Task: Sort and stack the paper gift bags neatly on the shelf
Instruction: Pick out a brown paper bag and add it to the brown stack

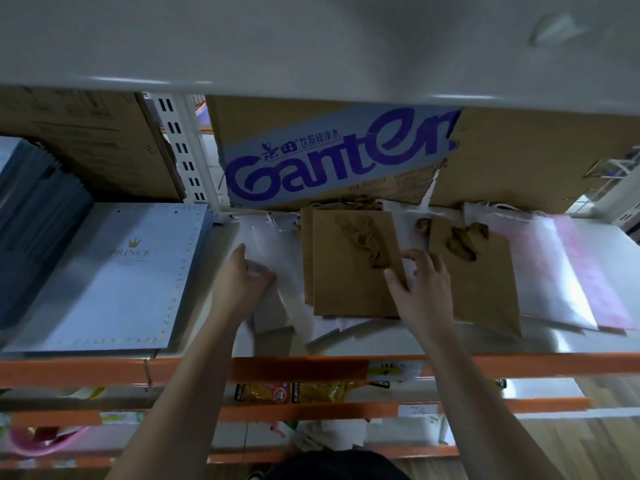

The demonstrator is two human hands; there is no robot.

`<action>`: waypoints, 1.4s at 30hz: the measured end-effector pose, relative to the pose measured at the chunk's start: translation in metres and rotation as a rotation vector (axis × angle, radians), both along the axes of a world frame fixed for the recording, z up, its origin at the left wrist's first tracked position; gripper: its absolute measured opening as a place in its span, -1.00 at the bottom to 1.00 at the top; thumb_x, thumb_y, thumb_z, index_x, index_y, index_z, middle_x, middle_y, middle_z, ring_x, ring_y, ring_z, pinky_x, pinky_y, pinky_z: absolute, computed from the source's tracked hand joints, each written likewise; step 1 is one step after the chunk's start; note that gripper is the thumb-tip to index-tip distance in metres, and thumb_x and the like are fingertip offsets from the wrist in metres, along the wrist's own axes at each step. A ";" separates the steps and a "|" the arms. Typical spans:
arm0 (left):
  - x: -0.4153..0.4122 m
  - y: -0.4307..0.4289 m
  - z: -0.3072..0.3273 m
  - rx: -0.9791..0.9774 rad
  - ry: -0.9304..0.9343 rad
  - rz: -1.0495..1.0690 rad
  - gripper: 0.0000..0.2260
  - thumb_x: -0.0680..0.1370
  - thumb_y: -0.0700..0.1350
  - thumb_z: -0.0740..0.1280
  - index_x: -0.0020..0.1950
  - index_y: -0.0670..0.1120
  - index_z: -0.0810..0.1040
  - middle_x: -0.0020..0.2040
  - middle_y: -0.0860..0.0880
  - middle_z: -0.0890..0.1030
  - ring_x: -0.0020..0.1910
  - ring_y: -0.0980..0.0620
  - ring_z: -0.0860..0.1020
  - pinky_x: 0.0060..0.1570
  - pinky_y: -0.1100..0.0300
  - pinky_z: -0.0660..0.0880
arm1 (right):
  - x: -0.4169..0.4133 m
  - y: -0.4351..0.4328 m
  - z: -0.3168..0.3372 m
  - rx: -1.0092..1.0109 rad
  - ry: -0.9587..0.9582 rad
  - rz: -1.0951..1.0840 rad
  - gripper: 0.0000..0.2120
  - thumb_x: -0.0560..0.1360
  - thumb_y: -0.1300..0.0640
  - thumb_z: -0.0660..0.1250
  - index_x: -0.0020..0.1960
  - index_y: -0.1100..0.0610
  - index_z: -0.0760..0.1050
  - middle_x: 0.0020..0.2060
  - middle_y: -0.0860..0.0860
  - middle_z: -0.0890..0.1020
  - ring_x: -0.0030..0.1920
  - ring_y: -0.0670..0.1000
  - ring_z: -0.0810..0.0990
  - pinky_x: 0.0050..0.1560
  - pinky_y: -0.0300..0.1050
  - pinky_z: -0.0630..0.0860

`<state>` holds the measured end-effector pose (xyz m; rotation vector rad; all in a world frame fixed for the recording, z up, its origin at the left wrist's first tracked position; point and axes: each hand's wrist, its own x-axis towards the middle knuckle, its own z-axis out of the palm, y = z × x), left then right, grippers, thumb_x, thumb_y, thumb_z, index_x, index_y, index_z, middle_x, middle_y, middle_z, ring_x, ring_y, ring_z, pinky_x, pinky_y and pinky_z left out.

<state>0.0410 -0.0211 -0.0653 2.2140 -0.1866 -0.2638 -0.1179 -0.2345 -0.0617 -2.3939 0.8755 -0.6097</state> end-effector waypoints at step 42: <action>-0.055 -0.061 0.019 -0.513 0.285 -0.094 -0.76 0.60 -0.05 0.28 0.21 -0.14 0.47 0.01 -0.14 0.63 -0.06 -0.09 0.65 -0.21 0.13 0.59 | -0.026 -0.023 0.002 0.766 -0.417 -0.143 -0.88 0.61 0.18 0.21 -0.01 0.23 0.46 -0.18 0.11 0.54 -0.17 0.07 0.51 -0.20 -0.09 0.42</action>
